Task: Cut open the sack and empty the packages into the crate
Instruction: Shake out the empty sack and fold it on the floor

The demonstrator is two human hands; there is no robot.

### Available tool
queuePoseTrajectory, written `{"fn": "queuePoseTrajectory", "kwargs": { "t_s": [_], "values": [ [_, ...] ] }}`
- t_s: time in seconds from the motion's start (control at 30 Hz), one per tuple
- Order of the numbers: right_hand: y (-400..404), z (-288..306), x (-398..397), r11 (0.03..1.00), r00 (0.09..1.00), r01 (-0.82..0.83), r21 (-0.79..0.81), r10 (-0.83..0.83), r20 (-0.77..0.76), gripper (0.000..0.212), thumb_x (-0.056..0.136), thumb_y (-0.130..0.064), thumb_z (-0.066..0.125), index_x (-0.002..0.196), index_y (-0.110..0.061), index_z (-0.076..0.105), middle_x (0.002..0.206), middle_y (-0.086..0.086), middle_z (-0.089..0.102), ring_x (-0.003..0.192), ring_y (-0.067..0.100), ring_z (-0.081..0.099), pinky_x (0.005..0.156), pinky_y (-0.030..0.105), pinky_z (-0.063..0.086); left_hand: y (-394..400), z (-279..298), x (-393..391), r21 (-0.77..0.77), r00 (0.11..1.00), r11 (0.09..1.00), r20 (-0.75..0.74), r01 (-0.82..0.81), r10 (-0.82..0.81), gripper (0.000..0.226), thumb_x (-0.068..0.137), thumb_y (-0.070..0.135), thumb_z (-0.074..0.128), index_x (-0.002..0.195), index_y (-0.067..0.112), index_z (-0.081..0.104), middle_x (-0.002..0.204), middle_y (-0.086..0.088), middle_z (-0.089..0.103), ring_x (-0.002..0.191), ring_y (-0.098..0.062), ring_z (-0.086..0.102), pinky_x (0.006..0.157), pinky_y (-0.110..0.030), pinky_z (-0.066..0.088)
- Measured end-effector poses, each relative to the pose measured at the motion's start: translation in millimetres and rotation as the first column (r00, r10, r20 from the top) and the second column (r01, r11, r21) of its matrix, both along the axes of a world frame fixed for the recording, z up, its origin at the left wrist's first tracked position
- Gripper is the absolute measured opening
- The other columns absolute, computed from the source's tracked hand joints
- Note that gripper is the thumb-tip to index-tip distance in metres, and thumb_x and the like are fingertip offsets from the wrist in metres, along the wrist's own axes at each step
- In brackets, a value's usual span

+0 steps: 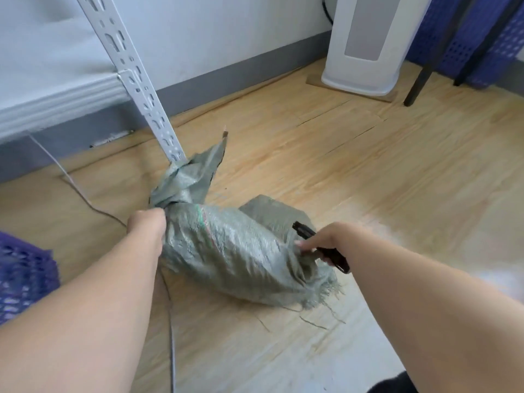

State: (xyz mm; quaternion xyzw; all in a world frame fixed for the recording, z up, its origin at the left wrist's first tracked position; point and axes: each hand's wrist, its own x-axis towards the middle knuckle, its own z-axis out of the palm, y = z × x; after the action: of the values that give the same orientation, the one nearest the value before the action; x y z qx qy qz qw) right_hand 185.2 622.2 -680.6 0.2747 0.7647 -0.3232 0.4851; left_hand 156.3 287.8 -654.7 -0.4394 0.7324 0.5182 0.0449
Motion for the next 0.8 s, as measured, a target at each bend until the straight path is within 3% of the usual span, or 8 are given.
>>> {"fn": "queuePoseTrajectory", "kwargs": {
  "t_s": [0.13,0.2,0.33,0.43,0.5,0.57,0.7,0.8],
  "values": [
    [-5.6,-11.9,0.9,0.991,0.990,0.120,0.056,-0.116,-0.077,0.057,0.091,-0.049,0.059,0.121,-0.001,0.053,0.046,0.003,0.054,0.031,0.013,0.038,0.039,0.014,0.032,-15.6,-31.4,35.5,-0.116,0.975,0.968,0.006,-0.222,0.224,0.040,0.091,0.021,0.047,0.125,0.000,0.053,0.130,-0.017,0.056,0.116,-0.036,0.056,0.094,-0.037,0.045],
    [-8.3,-14.3,-4.5,0.989,0.986,0.089,0.120,-0.071,-0.148,0.048,0.091,-0.040,0.064,0.112,0.001,0.052,0.056,0.005,0.050,0.042,0.016,0.041,0.041,0.019,0.035,-19.7,-35.7,44.1,-0.073,0.947,0.944,-0.012,-0.321,0.321,0.043,0.090,0.022,0.047,0.126,0.000,0.052,0.131,-0.016,0.056,0.117,-0.034,0.055,0.101,-0.039,0.045],
    [-28.4,-21.4,-0.9,0.956,0.977,-0.212,0.204,0.215,0.008,0.038,0.098,-0.039,0.051,0.082,-0.005,0.047,0.069,0.004,0.047,0.058,0.015,0.043,0.064,0.024,0.044,-26.2,-27.3,43.7,-0.020,0.938,0.939,-0.046,-0.344,0.342,0.042,0.099,0.021,0.040,0.136,0.003,0.046,0.139,-0.015,0.050,0.123,-0.031,0.052,0.090,-0.034,0.044],
    [-41.0,-26.1,2.0,0.942,0.965,-0.260,0.213,0.258,0.037,0.041,0.099,-0.040,0.050,0.076,-0.006,0.047,0.065,0.003,0.047,0.053,0.013,0.044,0.051,0.022,0.040,-30.0,-21.1,41.5,0.017,0.902,0.904,-0.061,-0.427,0.427,0.041,0.098,0.023,0.041,0.137,0.010,0.045,0.139,-0.009,0.050,0.121,-0.026,0.053,0.088,-0.030,0.042],
    [-44.9,-31.5,-0.4,0.945,0.958,-0.070,0.319,0.153,-0.243,0.029,0.093,-0.031,0.061,0.088,-0.006,0.048,0.070,0.004,0.054,0.053,0.014,0.052,0.042,0.024,0.040,-30.5,-21.3,42.9,0.078,0.845,0.846,-0.062,-0.527,0.532,0.042,0.094,0.023,0.045,0.134,0.014,0.046,0.134,-0.001,0.052,0.114,-0.022,0.054,0.088,-0.028,0.042],
    [-53.3,-33.6,-8.7,0.976,0.855,0.115,0.187,-0.001,-0.518,0.028,0.087,-0.023,0.069,0.098,-0.008,0.049,0.076,0.007,0.062,0.052,0.014,0.057,0.038,0.024,0.041,-28.4,-19.9,45.7,0.109,0.827,0.829,-0.070,-0.549,0.558,0.041,0.092,0.023,0.046,0.133,0.014,0.048,0.129,0.000,0.054,0.109,-0.021,0.055,0.088,-0.028,0.043],
    [-83.5,-32.7,-5.9,0.997,0.994,-0.071,-0.016,0.070,-0.080,0.038,0.088,-0.040,0.068,0.079,-0.007,0.052,0.041,-0.001,0.053,0.026,0.012,0.045,0.035,0.016,0.041,-31.1,-20.7,47.6,0.230,0.776,0.766,-0.067,-0.600,0.627,0.041,0.094,0.021,0.041,0.135,0.016,0.046,0.118,0.004,0.052,0.100,-0.018,0.050,0.085,-0.024,0.040],
    [-90.3,-32.5,-8.4,0.985,0.981,-0.126,-0.116,0.141,0.129,0.054,0.079,-0.062,0.065,0.062,-0.016,0.045,0.041,-0.004,0.044,0.031,0.011,0.040,0.045,0.015,0.041,-37.7,-21.3,50.5,0.231,0.780,0.774,-0.082,-0.590,0.620,0.040,0.094,0.020,0.042,0.133,0.016,0.049,0.125,0.003,0.055,0.107,-0.018,0.056,0.096,-0.031,0.045]
  ]
}}
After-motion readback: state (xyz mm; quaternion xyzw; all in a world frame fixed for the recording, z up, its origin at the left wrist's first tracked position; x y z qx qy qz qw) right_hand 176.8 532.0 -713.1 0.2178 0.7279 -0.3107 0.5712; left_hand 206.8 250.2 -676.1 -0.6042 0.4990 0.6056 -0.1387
